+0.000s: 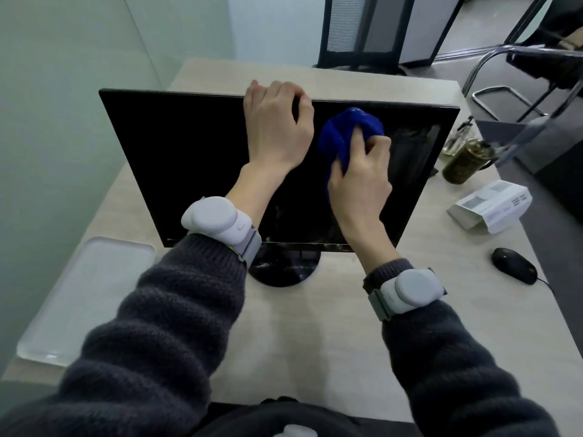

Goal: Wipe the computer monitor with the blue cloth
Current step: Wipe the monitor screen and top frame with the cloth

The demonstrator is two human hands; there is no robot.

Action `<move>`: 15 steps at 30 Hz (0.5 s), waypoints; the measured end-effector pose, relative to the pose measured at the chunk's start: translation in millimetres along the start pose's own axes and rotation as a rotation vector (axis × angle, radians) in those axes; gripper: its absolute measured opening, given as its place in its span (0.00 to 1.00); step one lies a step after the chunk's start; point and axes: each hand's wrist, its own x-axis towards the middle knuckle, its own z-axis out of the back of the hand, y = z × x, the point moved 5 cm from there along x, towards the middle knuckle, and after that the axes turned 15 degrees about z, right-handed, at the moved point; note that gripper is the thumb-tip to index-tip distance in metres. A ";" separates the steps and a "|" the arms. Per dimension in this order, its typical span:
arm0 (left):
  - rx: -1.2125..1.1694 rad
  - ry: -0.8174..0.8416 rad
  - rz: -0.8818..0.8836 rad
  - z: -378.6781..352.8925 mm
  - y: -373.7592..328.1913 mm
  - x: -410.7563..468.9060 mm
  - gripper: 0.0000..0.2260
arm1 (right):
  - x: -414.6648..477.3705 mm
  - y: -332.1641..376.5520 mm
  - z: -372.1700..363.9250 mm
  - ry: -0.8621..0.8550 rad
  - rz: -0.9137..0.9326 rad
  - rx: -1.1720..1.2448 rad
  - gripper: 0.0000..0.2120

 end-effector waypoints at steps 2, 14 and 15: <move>-0.018 0.045 -0.045 -7.5 -15.4 -5.5 0.13 | 1.4 14.0 -4.4 0.009 0.058 0.022 0.24; -0.023 0.082 -0.099 -22.2 -33.8 -17.4 0.13 | -11.7 -54.9 17.2 -0.029 -0.053 -0.016 0.25; -0.021 0.083 -0.086 -23.8 -35.5 -18.2 0.13 | -13.2 -63.5 21.0 -0.041 -0.088 -0.015 0.25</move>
